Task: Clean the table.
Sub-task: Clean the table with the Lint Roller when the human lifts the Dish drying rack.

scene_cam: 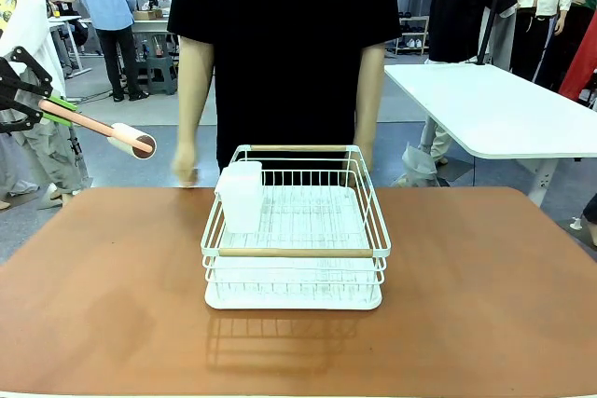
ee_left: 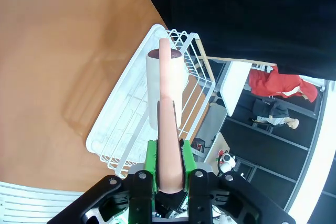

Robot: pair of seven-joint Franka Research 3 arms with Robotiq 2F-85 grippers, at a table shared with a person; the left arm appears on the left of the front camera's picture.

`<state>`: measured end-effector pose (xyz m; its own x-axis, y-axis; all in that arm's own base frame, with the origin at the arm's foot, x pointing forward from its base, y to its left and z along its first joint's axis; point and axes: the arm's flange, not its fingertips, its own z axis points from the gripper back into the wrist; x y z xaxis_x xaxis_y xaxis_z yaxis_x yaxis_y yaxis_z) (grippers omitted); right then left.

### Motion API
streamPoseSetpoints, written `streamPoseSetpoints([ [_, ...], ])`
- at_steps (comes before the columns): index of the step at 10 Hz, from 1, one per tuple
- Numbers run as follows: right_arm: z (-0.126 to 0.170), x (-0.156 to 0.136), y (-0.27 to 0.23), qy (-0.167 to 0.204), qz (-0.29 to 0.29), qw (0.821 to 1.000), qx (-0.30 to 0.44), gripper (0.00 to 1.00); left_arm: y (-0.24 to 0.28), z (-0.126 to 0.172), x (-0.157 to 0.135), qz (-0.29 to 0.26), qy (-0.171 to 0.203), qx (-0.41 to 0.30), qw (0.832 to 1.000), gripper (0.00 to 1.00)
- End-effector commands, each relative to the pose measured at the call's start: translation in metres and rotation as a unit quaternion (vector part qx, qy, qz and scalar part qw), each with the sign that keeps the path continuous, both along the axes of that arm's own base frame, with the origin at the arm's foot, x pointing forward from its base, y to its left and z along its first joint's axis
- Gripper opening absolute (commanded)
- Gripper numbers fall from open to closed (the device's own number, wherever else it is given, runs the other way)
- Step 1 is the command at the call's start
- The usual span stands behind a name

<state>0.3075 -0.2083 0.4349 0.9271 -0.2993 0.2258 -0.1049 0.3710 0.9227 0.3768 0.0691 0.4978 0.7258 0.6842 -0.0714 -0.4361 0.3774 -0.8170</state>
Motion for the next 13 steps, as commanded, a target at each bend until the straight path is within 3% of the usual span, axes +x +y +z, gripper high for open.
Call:
streamPoseSetpoints([
  [1,0.0040,-0.0019,-0.0002,-0.007,0.002,1.000,0.004,1.00,-0.0002,0.0012,-0.0004,0.000,-0.002,0.000,1.000,0.00],
  [13,0.0040,-0.0019,-0.0002,-0.007,0.002,1.000,0.004,1.00,-0.0002,0.0012,-0.0004,0.000,-0.002,0.000,1.000,0.00],
])
